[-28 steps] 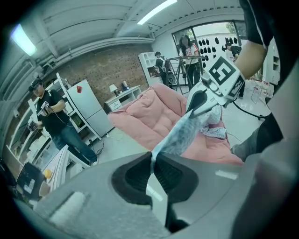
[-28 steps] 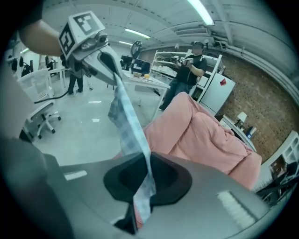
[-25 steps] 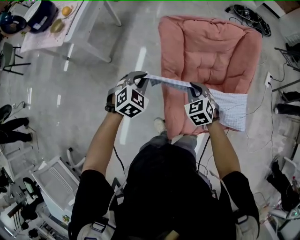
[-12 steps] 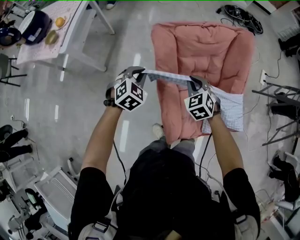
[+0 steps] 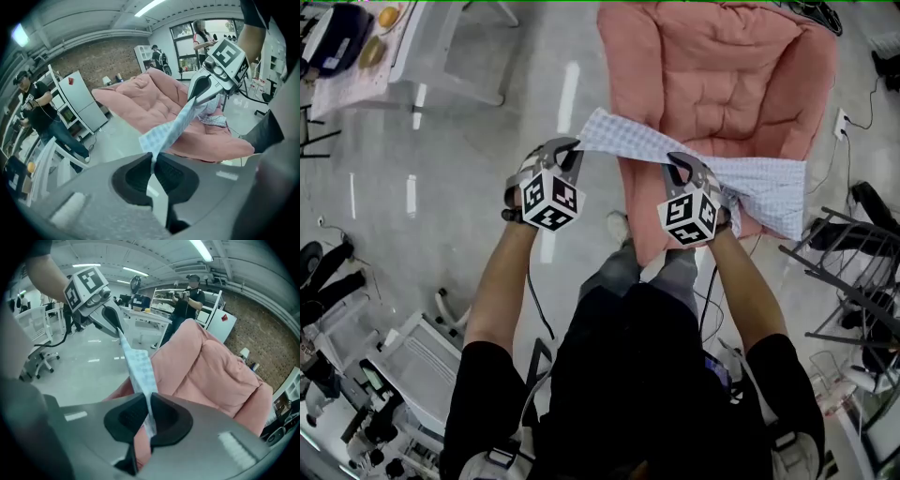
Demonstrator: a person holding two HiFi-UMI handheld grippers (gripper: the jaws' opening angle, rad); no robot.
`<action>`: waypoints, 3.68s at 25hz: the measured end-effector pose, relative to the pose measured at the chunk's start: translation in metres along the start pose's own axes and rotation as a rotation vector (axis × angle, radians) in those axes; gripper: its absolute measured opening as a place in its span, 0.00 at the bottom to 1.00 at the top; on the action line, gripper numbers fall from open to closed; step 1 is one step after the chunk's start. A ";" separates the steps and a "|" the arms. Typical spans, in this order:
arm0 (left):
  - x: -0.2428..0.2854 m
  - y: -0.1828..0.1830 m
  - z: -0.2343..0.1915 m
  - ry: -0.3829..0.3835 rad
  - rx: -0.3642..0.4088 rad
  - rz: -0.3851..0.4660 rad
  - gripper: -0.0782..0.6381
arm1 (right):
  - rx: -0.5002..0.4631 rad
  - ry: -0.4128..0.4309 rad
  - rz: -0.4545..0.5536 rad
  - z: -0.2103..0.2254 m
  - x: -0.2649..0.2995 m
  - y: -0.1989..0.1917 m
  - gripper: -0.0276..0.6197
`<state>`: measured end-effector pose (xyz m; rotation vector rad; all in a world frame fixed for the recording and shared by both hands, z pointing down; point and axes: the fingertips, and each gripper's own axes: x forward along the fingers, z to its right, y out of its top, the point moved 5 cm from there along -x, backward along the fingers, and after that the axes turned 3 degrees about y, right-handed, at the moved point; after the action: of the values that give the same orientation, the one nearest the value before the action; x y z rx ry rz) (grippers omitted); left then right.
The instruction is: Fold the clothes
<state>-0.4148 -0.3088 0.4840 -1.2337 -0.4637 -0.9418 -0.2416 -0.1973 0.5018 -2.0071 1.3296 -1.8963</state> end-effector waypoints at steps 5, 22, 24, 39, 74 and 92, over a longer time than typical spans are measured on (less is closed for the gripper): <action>0.018 -0.048 0.046 -0.057 -0.001 -0.071 0.13 | -0.020 0.065 -0.039 -0.042 0.019 -0.035 0.07; -0.023 -0.047 0.087 -0.130 -0.120 -0.045 0.13 | -0.039 0.041 -0.003 -0.047 -0.011 -0.038 0.08; -0.037 -0.039 0.091 -0.123 -0.109 -0.039 0.13 | -0.061 0.043 0.010 -0.047 -0.027 -0.036 0.08; -0.085 -0.048 0.130 -0.162 -0.271 -0.109 0.13 | -0.182 0.209 0.059 -0.069 -0.062 -0.041 0.08; 0.054 -0.089 0.029 -0.216 -0.589 -0.325 0.31 | -0.252 0.542 -0.128 0.000 0.088 -0.003 0.41; 0.033 -0.001 0.018 -0.038 -0.691 -0.170 0.30 | -0.193 0.453 0.048 0.073 0.039 0.019 0.29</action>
<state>-0.3942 -0.3039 0.5149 -1.8555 -0.2772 -1.2823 -0.1958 -0.2685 0.5035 -1.6527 1.7009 -2.3774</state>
